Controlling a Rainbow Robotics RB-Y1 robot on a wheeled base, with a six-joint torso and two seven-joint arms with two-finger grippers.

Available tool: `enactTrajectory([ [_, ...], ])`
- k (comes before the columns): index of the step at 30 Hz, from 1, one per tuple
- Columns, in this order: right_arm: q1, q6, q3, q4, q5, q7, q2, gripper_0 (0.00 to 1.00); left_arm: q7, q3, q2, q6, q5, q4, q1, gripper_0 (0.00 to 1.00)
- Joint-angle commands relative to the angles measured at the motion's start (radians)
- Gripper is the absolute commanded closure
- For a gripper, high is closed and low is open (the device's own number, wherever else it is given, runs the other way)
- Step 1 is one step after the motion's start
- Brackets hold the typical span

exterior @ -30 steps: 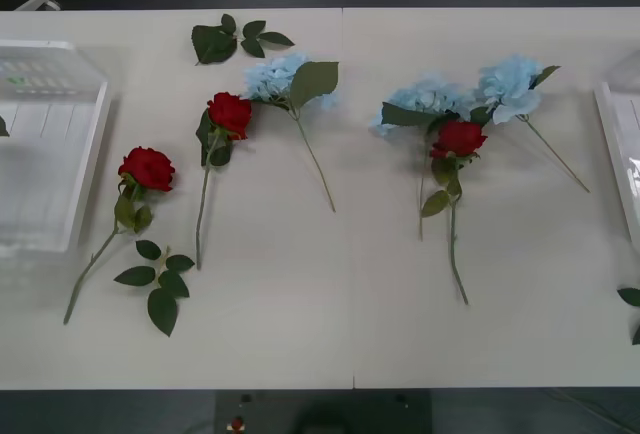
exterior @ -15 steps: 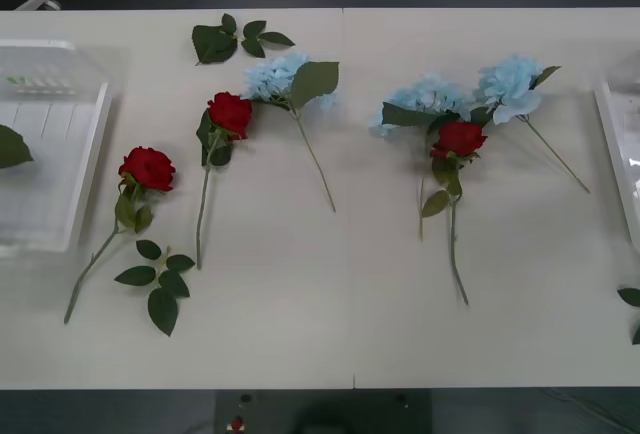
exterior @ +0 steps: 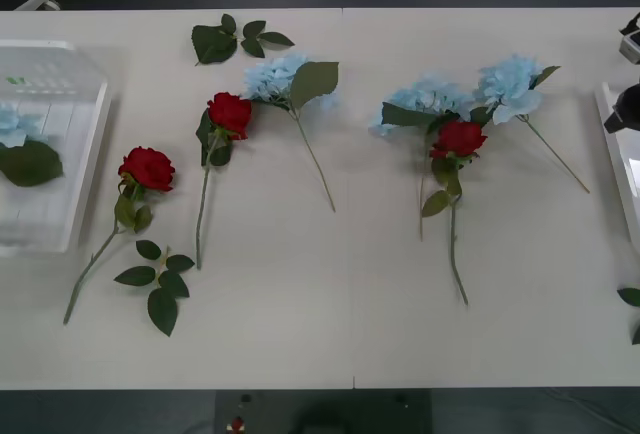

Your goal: Put the red flowers into the right box and the blue flowers into the left box

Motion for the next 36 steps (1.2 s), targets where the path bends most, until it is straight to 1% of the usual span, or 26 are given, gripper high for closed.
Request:
enactTrajectory([
  [1,-0.015,0.068,0.014,-0.116,-0.033,0.006,-0.023,0.0,-0.018,0.112,0.037,0.166,0.023,-0.098,-0.016,0.0],
  [2,-0.015,0.078,0.014,-0.136,-0.038,0.008,-0.014,0.0,-0.021,0.147,0.039,0.23,0.045,-0.129,-0.016,0.0],
  [3,-0.015,0.083,0.014,-0.145,-0.039,0.008,-0.008,0.0,-0.023,0.166,0.04,0.266,0.059,-0.146,-0.016,0.0],
  [6,-0.015,0.097,0.014,-0.153,-0.042,0.017,0.043,0.0,-0.029,0.262,0.045,0.461,0.125,-0.236,-0.017,0.0],
  [8,-0.015,0.095,0.014,-0.151,-0.01,0.02,0.075,0.0,-0.032,0.305,0.045,0.551,0.171,-0.295,-0.017,0.0],
  [10,-0.015,0.095,0.014,-0.142,0.03,0.026,0.1,0.0,-0.031,0.316,0.045,0.605,0.215,-0.33,-0.025,0.0],
  [12,-0.015,0.081,0.014,-0.123,0.059,0.031,0.127,0.0,-0.029,0.307,0.045,0.629,0.269,-0.351,-0.031,0.0],
  [15,-0.015,0.035,0.012,-0.073,0.063,0.04,0.16,0.0,-0.029,0.235,0.043,0.614,0.346,-0.367,-0.04,0.0],
  [19,-0.015,-0.021,0.014,-0.014,0.067,0.058,0.193,0.0,-0.034,0.064,0.045,0.52,0.369,-0.381,-0.066,0.0],
  [24,-0.015,-0.092,0.012,0.053,0.063,0.075,0.224,0.0,-0.044,-0.193,0.045,0.373,0.26,-0.41,-0.136,0.0],
  [28,-0.015,-0.153,0.008,0.105,0.06,0.091,0.253,0.0,-0.044,-0.35,0.042,0.322,0.143,-0.407,-0.211,0.0],
  [33,-0.015,-0.228,0.003,0.159,0.06,0.101,0.29,0.0,-0.046,-0.451,0.013,0.319,0.023,-0.393,-0.266,0.0],
  [36,-0.015,-0.256,-0.006,0.187,0.06,0.109,0.308,0.0,-0.041,-0.463,-0.022,0.319,-0.023,-0.371,-0.277,0.0],
])
